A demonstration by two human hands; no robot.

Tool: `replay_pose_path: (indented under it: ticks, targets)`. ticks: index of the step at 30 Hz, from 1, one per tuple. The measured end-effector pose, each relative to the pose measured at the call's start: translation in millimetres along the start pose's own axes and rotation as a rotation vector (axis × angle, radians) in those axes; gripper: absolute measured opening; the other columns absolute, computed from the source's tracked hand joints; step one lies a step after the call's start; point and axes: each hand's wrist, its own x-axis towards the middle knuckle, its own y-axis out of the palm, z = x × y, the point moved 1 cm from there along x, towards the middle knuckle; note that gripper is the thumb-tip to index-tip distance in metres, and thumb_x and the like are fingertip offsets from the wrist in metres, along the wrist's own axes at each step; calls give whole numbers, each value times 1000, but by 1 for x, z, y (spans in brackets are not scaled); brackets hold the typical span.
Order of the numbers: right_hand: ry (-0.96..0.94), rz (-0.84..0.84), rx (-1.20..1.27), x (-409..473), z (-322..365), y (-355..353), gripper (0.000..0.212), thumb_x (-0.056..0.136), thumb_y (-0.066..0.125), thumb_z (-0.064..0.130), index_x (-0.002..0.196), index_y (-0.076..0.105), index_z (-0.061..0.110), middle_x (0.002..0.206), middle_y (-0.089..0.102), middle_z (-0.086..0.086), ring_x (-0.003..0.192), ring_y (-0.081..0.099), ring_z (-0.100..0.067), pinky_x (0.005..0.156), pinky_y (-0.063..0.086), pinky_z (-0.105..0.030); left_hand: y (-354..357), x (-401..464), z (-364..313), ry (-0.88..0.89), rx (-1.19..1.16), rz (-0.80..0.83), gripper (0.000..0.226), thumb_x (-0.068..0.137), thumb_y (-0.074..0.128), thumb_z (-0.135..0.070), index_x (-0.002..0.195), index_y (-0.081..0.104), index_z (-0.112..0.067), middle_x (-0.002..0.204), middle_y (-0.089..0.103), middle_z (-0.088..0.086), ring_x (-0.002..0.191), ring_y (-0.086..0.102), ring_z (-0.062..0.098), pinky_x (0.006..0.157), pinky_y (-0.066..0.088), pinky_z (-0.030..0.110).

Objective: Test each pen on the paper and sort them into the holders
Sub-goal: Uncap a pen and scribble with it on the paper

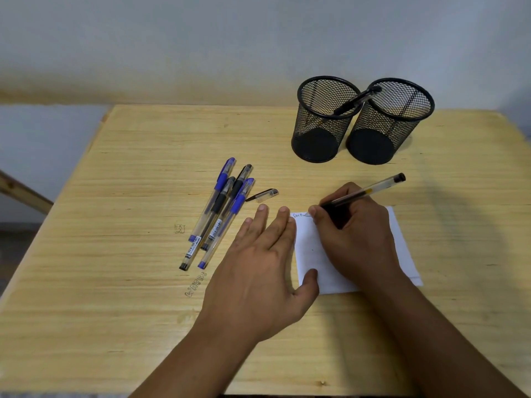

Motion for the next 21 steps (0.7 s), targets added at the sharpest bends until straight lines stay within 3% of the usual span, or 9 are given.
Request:
replay_pose_path:
  ticks: [4, 12, 18, 21]
  targets:
    - [-1, -13, 5, 0, 0, -2, 12, 85, 71, 23, 84, 59, 21, 72, 60, 19, 74, 56, 18, 63, 37, 4, 0, -1, 0, -1, -8, 1, 77, 85, 43, -58, 149, 37, -15, 159, 29, -1, 151, 10, 18, 119, 10, 31]
    - [-6, -4, 7, 1, -3, -3, 10, 85, 72, 24, 84, 63, 19, 74, 64, 17, 79, 61, 11, 66, 41, 0, -1, 0, -1, 4, -13, -2, 77, 86, 43, -58, 149, 37, -15, 159, 28, 0, 151, 9, 19, 118, 9, 30]
    - [91, -121, 197, 2, -6, -10, 9, 87, 69, 23, 86, 64, 15, 73, 72, 8, 75, 69, -4, 72, 52, -20, -1, 0, -1, 1, -5, -1, 79, 86, 40, -59, 151, 32, -15, 160, 25, -1, 151, 7, 18, 119, 8, 30]
    - [130, -99, 247, 3, -4, -12, 11, 89, 67, 22, 90, 65, 11, 74, 72, 6, 74, 68, -4, 73, 50, -19, -1, 0, -1, -7, -12, -6, 80, 85, 40, -59, 151, 31, -16, 161, 24, -2, 151, 6, 17, 119, 7, 29]
